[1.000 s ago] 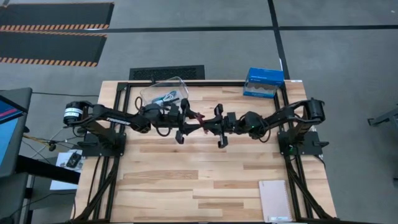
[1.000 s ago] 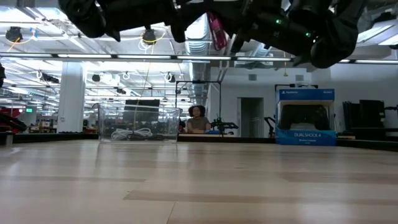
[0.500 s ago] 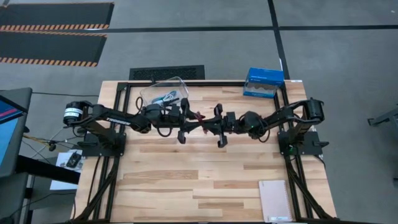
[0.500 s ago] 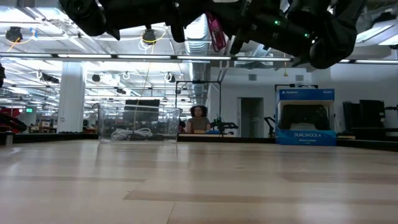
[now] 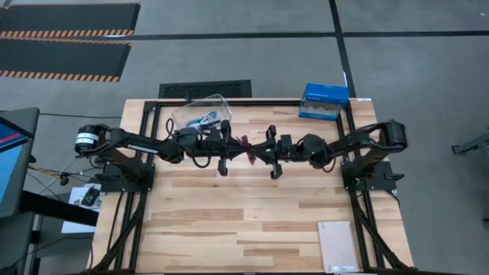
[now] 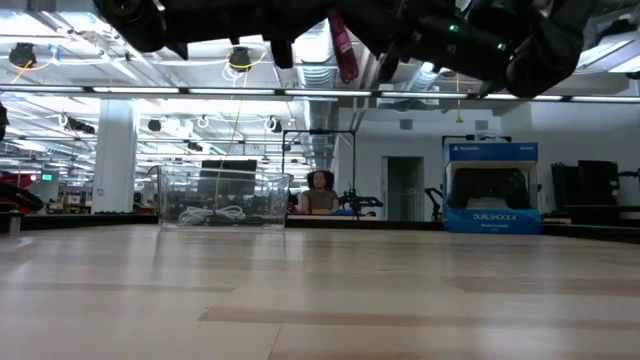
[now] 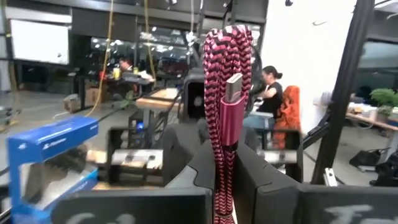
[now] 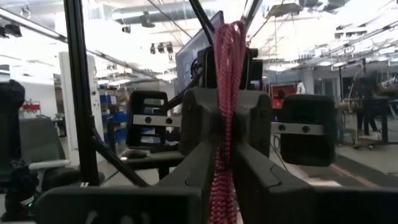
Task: Pick and place USB-C Cables
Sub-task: Put the pink charger cable into the transparent bin
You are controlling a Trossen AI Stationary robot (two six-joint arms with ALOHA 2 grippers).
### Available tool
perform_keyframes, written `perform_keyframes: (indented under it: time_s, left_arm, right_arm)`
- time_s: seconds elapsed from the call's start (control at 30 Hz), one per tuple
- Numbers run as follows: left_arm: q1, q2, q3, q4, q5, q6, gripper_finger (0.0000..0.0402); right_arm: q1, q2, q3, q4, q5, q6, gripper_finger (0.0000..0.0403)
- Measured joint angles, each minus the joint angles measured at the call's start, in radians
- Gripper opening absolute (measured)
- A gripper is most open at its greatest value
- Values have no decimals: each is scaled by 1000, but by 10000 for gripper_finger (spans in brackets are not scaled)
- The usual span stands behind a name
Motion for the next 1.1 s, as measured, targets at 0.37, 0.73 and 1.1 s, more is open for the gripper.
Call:
perform_keyframes:
  time_s: [0.37, 0.73, 1.1]
  left_arm:
    - [9, -169, 7, -379, -166, 27, 0]
    - [23, -247, 304, -1123, -365, 157, 0]
    - [217, -246, 415, -1388, -467, 224, 0]
  right_arm:
    - [-30, -436, -19, -667, -6, -49, 123]
    - [4, -855, -19, -1344, 118, -26, 122]
    - [87, -967, -19, -1613, 221, 68, 119]
